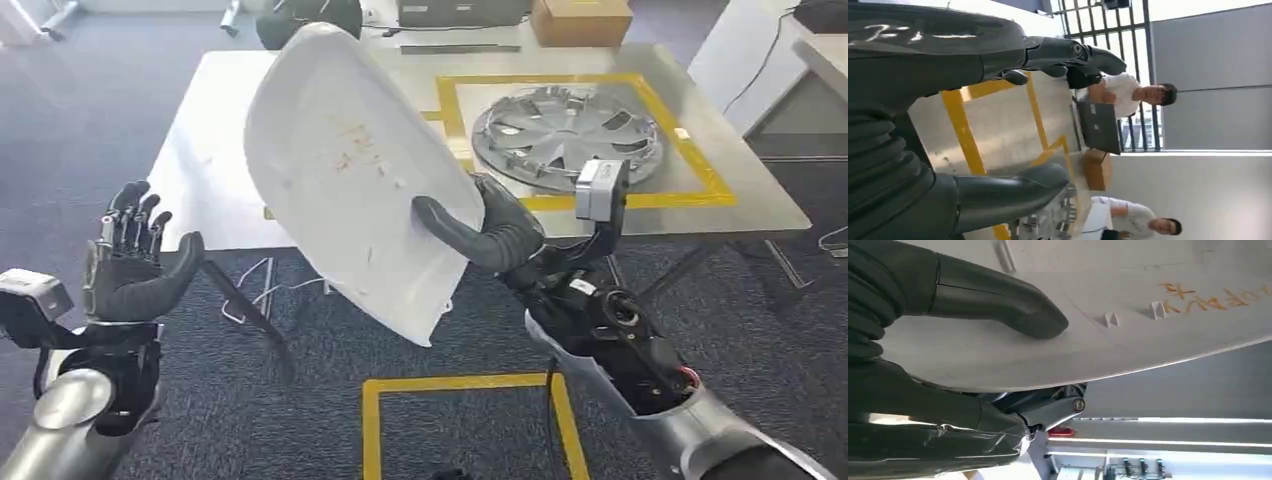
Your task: Take the parts from the cabinet and place them on the table.
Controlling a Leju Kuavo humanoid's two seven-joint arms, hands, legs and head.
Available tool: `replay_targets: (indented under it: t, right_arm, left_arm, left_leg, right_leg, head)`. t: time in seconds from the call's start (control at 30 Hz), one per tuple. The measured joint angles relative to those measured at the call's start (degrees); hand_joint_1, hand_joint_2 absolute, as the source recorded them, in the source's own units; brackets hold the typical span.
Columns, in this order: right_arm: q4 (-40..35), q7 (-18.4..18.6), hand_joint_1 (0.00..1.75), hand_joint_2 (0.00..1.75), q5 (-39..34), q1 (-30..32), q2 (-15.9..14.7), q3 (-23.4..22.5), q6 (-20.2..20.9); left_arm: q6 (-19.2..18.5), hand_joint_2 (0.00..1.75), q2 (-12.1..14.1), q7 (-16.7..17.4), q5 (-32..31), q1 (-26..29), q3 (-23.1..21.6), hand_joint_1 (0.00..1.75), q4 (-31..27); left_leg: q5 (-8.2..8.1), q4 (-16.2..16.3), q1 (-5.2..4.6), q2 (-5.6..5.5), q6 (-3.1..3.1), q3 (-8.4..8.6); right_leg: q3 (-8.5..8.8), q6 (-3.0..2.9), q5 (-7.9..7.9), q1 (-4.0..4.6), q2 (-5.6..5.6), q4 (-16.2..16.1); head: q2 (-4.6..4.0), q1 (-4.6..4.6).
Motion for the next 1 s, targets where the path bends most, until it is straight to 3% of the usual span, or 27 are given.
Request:
replay_targets:
  t: [0.07,0.1,0.13,0.17,0.2,0.23,0.27,0.3,0.4,0.43,0.47,0.5,0.57,0.6,0.63,0.67,0.73,0.77,0.8,0.83,0.9,0.93,0.97,1.0]
  right_arm:
    - [0.11,-0.02,1.75,1.75,-0.02,-0.07,-0.02,-0.02,0.02]
    - [0.28,-0.04,1.75,1.75,-0.02,-0.04,-0.07,0.0,0.04]
    - [0.26,-0.07,1.75,1.75,-0.02,-0.19,-0.07,0.02,0.04]
    - [0.26,-0.04,1.75,1.75,-0.02,-0.12,-0.07,0.07,0.04]
    - [0.26,0.0,1.75,1.75,-0.02,-0.02,-0.07,0.07,0.0]
    - [0.26,-0.02,1.75,1.75,-0.02,-0.05,-0.11,-0.13,-0.2]
    - [0.17,-0.09,1.75,1.75,-0.02,-0.14,-0.11,-0.22,-0.22]
    - [0.17,-0.13,1.75,1.75,-0.02,-0.25,-0.11,-0.22,-0.2]
    - [0.17,-0.07,1.75,1.75,-0.02,0.12,-0.13,-0.22,-0.3]
    - [0.17,-0.05,1.75,1.75,-0.02,0.3,-0.2,-0.22,-0.48]
    - [0.15,0.0,1.75,1.75,-0.02,0.56,-0.26,-0.26,-0.7]
    - [0.02,0.11,1.75,1.75,-0.02,0.9,-0.37,-0.28,-0.94]
    - [-0.46,0.31,1.75,1.75,-0.02,1.42,-0.5,-0.37,-1.44]
    - [-0.46,0.44,1.75,1.75,-0.02,1.53,-0.57,-0.39,-1.79]
    - [-0.48,0.63,1.75,1.75,0.04,1.67,-0.57,-0.39,-1.94]
    - [-0.48,0.83,1.75,1.75,0.11,2.01,-0.57,-0.42,-2.18]
    - [-0.48,1.07,1.75,1.75,0.11,2.25,-0.61,-0.5,-2.25]
    - [-0.66,1.14,1.75,1.75,0.13,2.2,-0.63,-0.59,-2.27]
    - [-0.68,1.11,1.75,1.75,0.2,2.08,-0.77,-0.72,-2.25]
    - [-0.68,1.14,1.75,1.75,0.33,1.91,-0.92,-0.81,-2.25]
    - [-0.66,1.27,1.75,1.75,0.33,2.12,-1.09,-0.85,-2.27]
    - [-0.63,1.31,1.75,1.75,0.33,2.3,-1.2,-0.85,-2.25]
    - [-0.61,1.31,1.75,1.75,0.33,2.48,-1.31,-0.87,-2.27]
    - [-0.61,1.31,1.75,1.75,0.33,2.55,-1.53,-0.92,-2.34]
  left_arm:
    - [-0.04,1.75,0.0,0.0,-0.02,-0.03,0.0,0.0,0.0]
    - [-0.04,1.75,0.0,0.0,-0.07,-0.1,0.0,0.0,0.0]
    - [-0.04,1.75,0.0,0.0,-0.11,-0.33,0.0,0.0,0.0]
    - [-0.09,1.75,0.0,-0.07,-0.15,-0.37,0.0,0.0,0.0]
    - [-0.2,1.75,0.0,-0.02,-0.17,-0.22,0.0,0.0,0.0]
    - [-0.22,1.75,-0.02,-0.02,-0.17,-0.25,0.0,0.0,-0.02]
    - [-0.22,1.75,0.0,-0.02,-0.24,-0.24,0.0,0.0,-0.02]
    - [-0.22,1.75,0.0,-0.02,-0.35,-0.37,0.04,0.0,-0.02]
    - [-0.37,1.75,-0.07,-0.02,-0.35,-0.16,0.04,0.0,0.0]
    - [-0.37,1.75,-0.07,-0.02,-0.39,0.02,0.04,0.0,0.0]
    - [-0.39,1.75,-0.07,-0.02,-0.48,0.15,0.04,0.0,0.0]
    - [-0.39,1.75,-0.07,-0.02,-0.57,0.17,0.04,0.0,0.0]
    - [-0.48,1.75,-0.11,-0.06,-0.87,0.16,0.04,0.0,-0.02]
    - [-0.57,1.75,-0.11,-0.11,-1.03,0.15,0.04,0.0,0.0]
    - [-0.59,1.75,-0.22,-0.13,-1.09,0.05,0.0,0.0,-0.02]
    - [-0.74,1.75,-0.26,-0.15,-1.2,-0.08,0.0,0.0,-0.02]
    - [-0.83,1.75,-0.31,-0.17,-1.29,0.01,0.0,0.0,-0.02]
    - [-0.87,1.75,-0.39,-0.15,-1.38,0.02,0.02,0.0,-0.07]
    - [-0.98,1.75,-0.53,-0.17,-1.53,-0.02,0.02,0.0,-0.04]
    - [-1.09,1.75,-0.63,-0.2,-1.57,-0.06,0.02,0.0,-0.04]
    - [-1.4,1.75,-0.87,-0.18,-1.62,0.17,0.02,0.0,-0.02]
    - [-1.42,1.75,-0.94,-0.15,-1.62,0.36,0.02,0.0,0.02]
    - [-1.46,1.75,-1.01,-0.15,-1.64,0.58,0.02,0.0,0.04]
    - [-1.51,1.75,-1.05,-0.15,-1.64,0.73,0.02,0.0,0.07]
  left_leg:
    - [-1.03,0.1,0.25,-0.08,-0.67,1.37]
    - [-1.26,-0.12,0.05,-0.11,-1.01,1.35]
    - [-1.29,0.35,-0.04,-0.19,-1.3,1.05]
    - [-1.27,0.44,-0.06,-0.18,-1.53,0.62]
    - [-1.17,0.14,0.1,-0.13,-1.73,0.67]
    - [-1.37,0.12,0.19,-0.06,-2.06,0.81]
    - [-2.03,0.72,0.4,0.15,-2.41,0.56]
    - [-2.79,3.46,0.38,0.33,-2.45,-0.62]
    - [-7.11,18.95,0.09,0.31,-2.26,-10.51]
    - [-6.84,21.42,-0.05,0.3,-2.07,-12.85]
    - [-5.08,20.84,-0.29,0.29,-1.66,-13.68]
    - [-1.88,17.3,-0.68,0.29,-1.08,-12.88]
    - [5.81,5.33,-1.77,0.25,0.22,-8.64]
    - [6.44,2.15,-2.44,0.16,0.88,-7.07]
    - [5.87,1.12,-2.47,0.27,0.81,-6.59]
    - [4.85,0.35,-2.48,0.28,0.79,-6.04]
    - [4.37,-0.03,-2.4,0.21,1.13,-5.88]
    - [4.27,-1.11,-1.81,0.27,1.13,-4.94]
    - [4.03,-1.53,-1.74,0.21,1.29,-4.36]
    - [3.8,-1.75,-1.6,0.26,1.52,-3.93]
    - [2.91,-1.83,-1.36,0.26,1.39,-3.12]
    - [2.33,-1.79,-1.21,0.25,1.18,-2.61]
    - [1.73,-1.76,-1.0,0.23,0.93,-1.9]
    - [1.0,-1.64,-0.73,0.14,0.59,-1.06]
  right_leg:
    - [3.73,0.41,6.99,-0.48,-0.07,-10.95]
    - [4.45,0.55,5.76,0.01,0.1,-11.3]
    - [5.69,-0.06,5.46,0.02,0.08,-12.91]
    - [5.66,-0.75,4.71,0.21,0.22,-13.3]
    - [5.5,-0.9,4.67,0.42,0.3,-13.21]
    - [5.83,-1.45,4.56,0.51,0.43,-13.36]
    - [6.35,-2.06,4.47,0.25,0.44,-13.77]
    - [6.75,-2.37,4.27,0.31,0.48,-13.87]
    - [7.48,-3.39,3.43,0.77,0.43,-13.88]
    - [7.86,-3.59,3.1,0.98,0.49,-13.88]
    - [8.41,-3.7,2.68,1.18,0.61,-13.89]
    - [9.14,-3.71,2.09,1.29,0.72,-13.89]
    - [10.69,-3.63,0.86,1.33,0.91,-13.91]
    - [10.71,-3.55,0.41,1.34,0.91,-14.05]
    - [10.63,-3.23,0.17,1.71,1.17,-13.99]
    - [10.63,-2.94,-0.03,1.45,1.12,-14.02]
    - [11.01,-2.37,-0.4,1.33,1.07,-14.79]
    - [10.88,-2.12,-1.02,1.55,0.88,-14.71]
    - [9.83,-2.09,-1.61,1.64,0.61,-12.54]
    - [7.41,-2.05,-2.77,1.62,0.65,-8.16]
    - [0.11,-1.8,-5.21,1.42,0.65,2.79]
    - [-3.2,-1.63,-5.2,1.23,0.63,6.38]
    - [-5.03,-1.24,-3.33,0.95,0.6,6.59]
    - [-5.19,-0.67,0.19,0.58,0.57,3.62]
  head:
    - [0.0,0.65]
    - [-0.02,0.57]
    - [0.0,0.55]
    - [-0.02,0.48]
    - [0.0,0.02]
    - [-0.02,0.04]
    - [-0.02,0.13]
    - [0.0,-0.57]
    - [0.0,-1.62]
    - [0.0,-1.73]
    - [0.0,-1.81]
    - [0.0,-1.86]
    - [0.0,-2.01]
    - [0.0,-2.12]
    - [-0.02,-2.27]
    - [0.0,-2.4]
    - [0.0,-2.27]
    - [0.0,-2.19]
    - [0.0,-2.1]
    - [-0.02,-1.64]
    - [-0.02,-1.14]
    - [0.0,-1.01]
    - [-0.02,-0.94]
    - [-0.02,-0.85]
